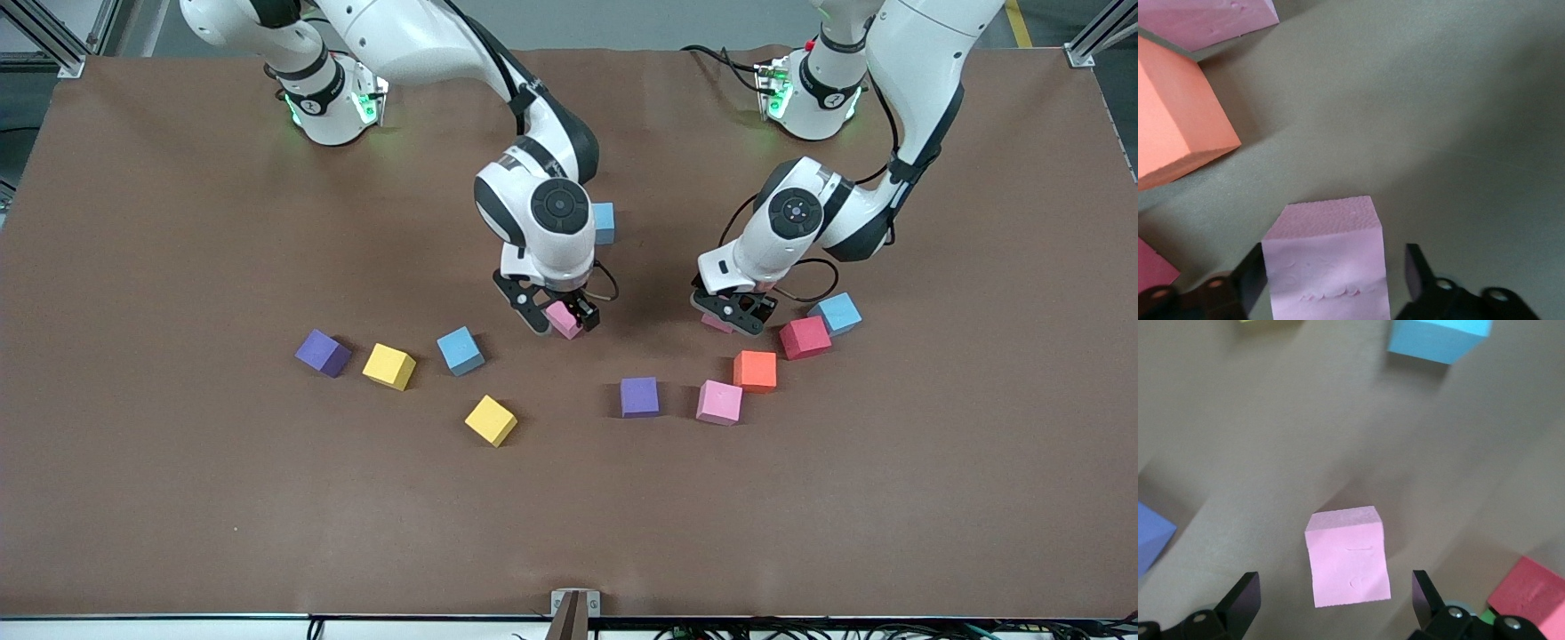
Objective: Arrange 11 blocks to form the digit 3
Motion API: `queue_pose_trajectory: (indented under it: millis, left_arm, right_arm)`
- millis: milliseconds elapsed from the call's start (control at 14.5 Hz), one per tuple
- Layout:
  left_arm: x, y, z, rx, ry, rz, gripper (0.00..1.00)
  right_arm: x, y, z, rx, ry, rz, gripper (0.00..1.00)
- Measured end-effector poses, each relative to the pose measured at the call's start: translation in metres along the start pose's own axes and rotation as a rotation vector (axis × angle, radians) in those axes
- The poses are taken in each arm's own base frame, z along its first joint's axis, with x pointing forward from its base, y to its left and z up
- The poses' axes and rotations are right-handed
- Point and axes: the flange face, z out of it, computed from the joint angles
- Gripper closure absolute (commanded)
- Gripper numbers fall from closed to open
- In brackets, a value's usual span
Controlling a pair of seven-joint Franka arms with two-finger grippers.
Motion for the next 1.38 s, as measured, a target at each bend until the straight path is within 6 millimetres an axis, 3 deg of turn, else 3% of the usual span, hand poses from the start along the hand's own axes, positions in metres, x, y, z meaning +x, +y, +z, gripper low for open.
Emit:
queue_pose_trajectory:
  millis: [138, 344, 688, 963, 1169, 1375]
  left_arm:
    - [0.001, -0.001, 0.000, -0.001, 0.001, -0.002, 0.51]
    - [0.004, -0.002, -0.002, 0.000, 0.007, -0.005, 0.53]
    - [0.024, -0.011, -0.022, 0.026, -0.048, -0.163, 0.54]
    - [0.049, -0.001, -0.049, 0.047, -0.045, -0.351, 0.54]
    - [0.061, 0.015, -0.057, 0.044, -0.020, -0.470, 0.54]
    - [0.072, 0.023, -0.060, 0.036, -0.008, -0.572, 0.54]
  right_arm:
    - [-0.001, -0.001, 0.000, 0.001, 0.000, -0.039, 0.00]
    - [-0.004, -0.004, 0.006, 0.052, 0.000, -0.049, 0.00]
    - [-0.007, 0.015, 0.059, 0.038, 0.008, -0.071, 0.01]
    - [-0.017, 0.019, 0.064, 0.027, 0.008, -0.088, 0.43]
    - [-0.020, 0.019, 0.062, 0.030, 0.009, -0.097, 0.94]
    - [-0.019, 0.019, 0.061, 0.031, 0.011, -0.171, 0.99]
